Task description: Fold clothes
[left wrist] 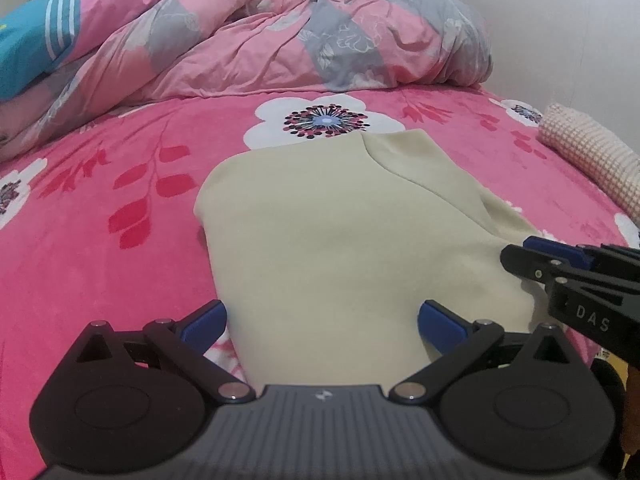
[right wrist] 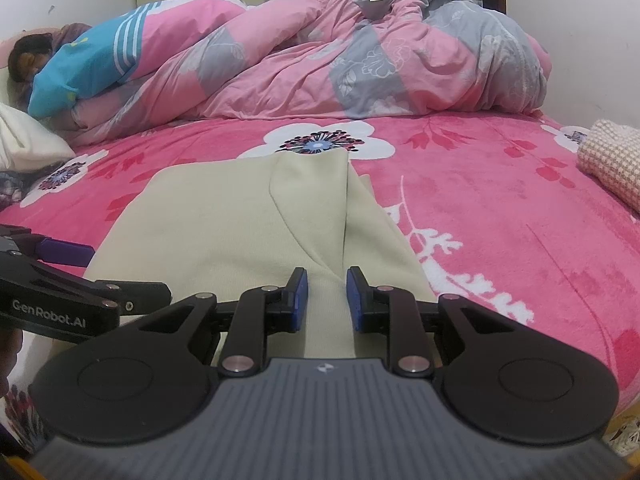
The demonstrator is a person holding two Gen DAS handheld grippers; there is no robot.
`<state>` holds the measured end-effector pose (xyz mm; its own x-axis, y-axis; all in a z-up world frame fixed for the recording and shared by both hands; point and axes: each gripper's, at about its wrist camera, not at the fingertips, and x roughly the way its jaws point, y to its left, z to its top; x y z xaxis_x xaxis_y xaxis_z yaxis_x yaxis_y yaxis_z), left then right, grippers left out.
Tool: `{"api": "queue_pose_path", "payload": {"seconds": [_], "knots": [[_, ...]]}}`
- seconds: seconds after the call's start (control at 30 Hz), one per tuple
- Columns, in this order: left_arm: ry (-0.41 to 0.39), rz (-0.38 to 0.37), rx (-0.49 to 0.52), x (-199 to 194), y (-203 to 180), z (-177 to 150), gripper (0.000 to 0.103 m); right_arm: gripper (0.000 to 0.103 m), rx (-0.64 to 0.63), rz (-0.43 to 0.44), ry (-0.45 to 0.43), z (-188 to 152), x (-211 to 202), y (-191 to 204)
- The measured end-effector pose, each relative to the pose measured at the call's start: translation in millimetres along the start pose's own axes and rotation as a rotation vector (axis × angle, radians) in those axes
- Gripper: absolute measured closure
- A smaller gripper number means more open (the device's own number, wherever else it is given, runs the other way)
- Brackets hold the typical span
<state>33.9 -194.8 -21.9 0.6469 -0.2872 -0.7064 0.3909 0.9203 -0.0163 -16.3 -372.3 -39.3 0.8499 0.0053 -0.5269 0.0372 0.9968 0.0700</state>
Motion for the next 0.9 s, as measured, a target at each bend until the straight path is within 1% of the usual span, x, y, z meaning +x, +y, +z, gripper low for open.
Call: {"api": "queue_pose_path", "payload": {"seconds": [0.43,0.5,0.6,0.67,0.7,0.73,0.8,0.83,0.87,0.9], "knots": [[-0.011,-0.026,-0.020,-2,4,-3,0.000,0.082,-0.001,0.000,0.002,0,0,0],[-0.018,-0.058,-0.041,-5,10,-5,0.000,0.082,-0.001,0.002,0.003,0,0,-1],[-0.035,-0.133,-0.087,-8,24,-10,0.000,0.082,0.001,0.011,0.011,2,0,-2],[-0.047,-0.184,-0.118,-10,34,-13,0.000,0.081,0.030,0.047,0.009,6,-3,-9],[-0.035,-0.225,-0.135,-9,40,-14,0.000,0.080,0.052,0.073,0.001,9,-6,-15],[-0.026,-0.255,-0.155,-6,46,-15,0.000,0.079,0.082,0.099,-0.014,11,-10,-21],[-0.012,-0.308,-0.194,-2,56,-17,0.000,0.073,0.162,0.146,-0.053,17,-18,-43],[0.004,-0.337,-0.221,1,62,-18,0.000,0.065,0.190,0.173,-0.036,19,-14,-52],[0.022,-0.366,-0.249,5,67,-18,0.000,0.053,0.215,0.200,-0.014,20,-9,-60],[0.044,-0.400,-0.286,10,74,-18,0.000,0.048,0.240,0.227,0.008,22,-4,-69]]}}
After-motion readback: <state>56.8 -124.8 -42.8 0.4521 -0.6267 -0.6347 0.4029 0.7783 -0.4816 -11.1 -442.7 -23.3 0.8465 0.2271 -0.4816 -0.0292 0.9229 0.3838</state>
